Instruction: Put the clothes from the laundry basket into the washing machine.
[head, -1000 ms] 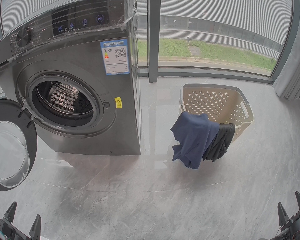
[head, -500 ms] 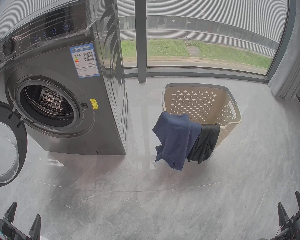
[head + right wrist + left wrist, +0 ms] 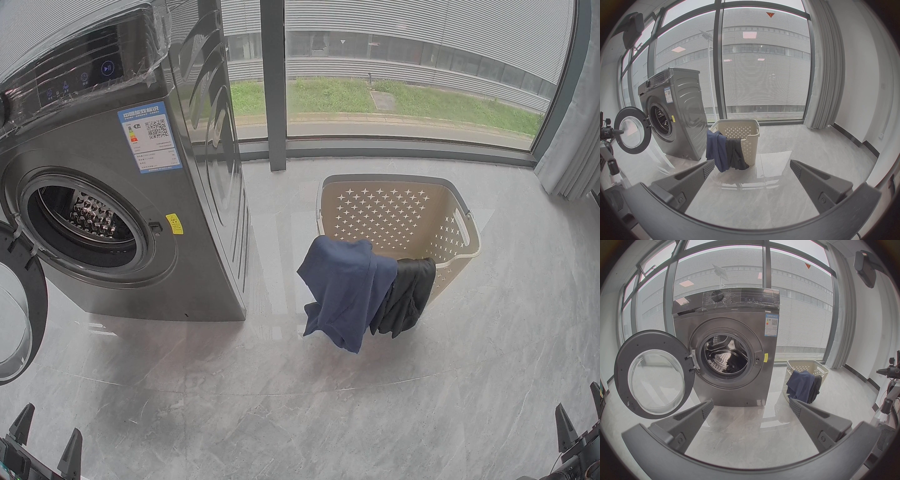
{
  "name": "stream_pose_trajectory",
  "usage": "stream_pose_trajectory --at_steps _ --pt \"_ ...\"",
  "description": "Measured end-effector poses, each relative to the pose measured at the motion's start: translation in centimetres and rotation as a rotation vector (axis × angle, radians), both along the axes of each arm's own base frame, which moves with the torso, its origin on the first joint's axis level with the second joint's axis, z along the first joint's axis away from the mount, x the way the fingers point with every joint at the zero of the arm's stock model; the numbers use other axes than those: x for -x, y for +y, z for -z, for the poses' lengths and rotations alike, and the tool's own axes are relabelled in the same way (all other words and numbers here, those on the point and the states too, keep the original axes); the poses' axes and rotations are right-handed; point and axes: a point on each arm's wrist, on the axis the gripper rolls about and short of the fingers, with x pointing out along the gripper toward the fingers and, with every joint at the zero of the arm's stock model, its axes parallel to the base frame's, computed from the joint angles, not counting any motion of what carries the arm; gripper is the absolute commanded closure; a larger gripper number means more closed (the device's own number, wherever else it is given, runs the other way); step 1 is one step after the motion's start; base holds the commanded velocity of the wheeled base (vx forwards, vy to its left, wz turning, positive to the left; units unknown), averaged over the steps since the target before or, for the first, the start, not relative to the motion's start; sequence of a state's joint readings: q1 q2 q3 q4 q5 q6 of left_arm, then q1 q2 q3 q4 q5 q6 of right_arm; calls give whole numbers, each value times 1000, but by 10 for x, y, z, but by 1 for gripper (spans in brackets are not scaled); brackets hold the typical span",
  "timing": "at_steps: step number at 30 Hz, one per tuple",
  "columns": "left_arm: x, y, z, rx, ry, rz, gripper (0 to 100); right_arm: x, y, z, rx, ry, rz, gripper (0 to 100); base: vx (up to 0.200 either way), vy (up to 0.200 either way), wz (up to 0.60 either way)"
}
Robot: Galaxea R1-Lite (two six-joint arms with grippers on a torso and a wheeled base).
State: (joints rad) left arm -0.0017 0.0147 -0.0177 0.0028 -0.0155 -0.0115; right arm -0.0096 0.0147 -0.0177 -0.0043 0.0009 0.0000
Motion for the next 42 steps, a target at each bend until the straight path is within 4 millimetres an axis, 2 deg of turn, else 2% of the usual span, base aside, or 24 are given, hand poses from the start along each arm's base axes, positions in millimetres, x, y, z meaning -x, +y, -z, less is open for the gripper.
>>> stream_pose_trajectory --at_steps 18,27,32,42 --pt "0 0 0 0 1 0 0 0 0 0 0 1 0 0 0 -200 0" --pt "0 0 0 3 2 0 0 0 0 0 0 1 1 0 0 0 0" --pt "0 0 0 4 2 0 0 0 0 0 0 1 1 0 200 0 0" --pt "0 0 0 7 2 -2 0 0 0 0 0 1 1 0 0 -20 0"
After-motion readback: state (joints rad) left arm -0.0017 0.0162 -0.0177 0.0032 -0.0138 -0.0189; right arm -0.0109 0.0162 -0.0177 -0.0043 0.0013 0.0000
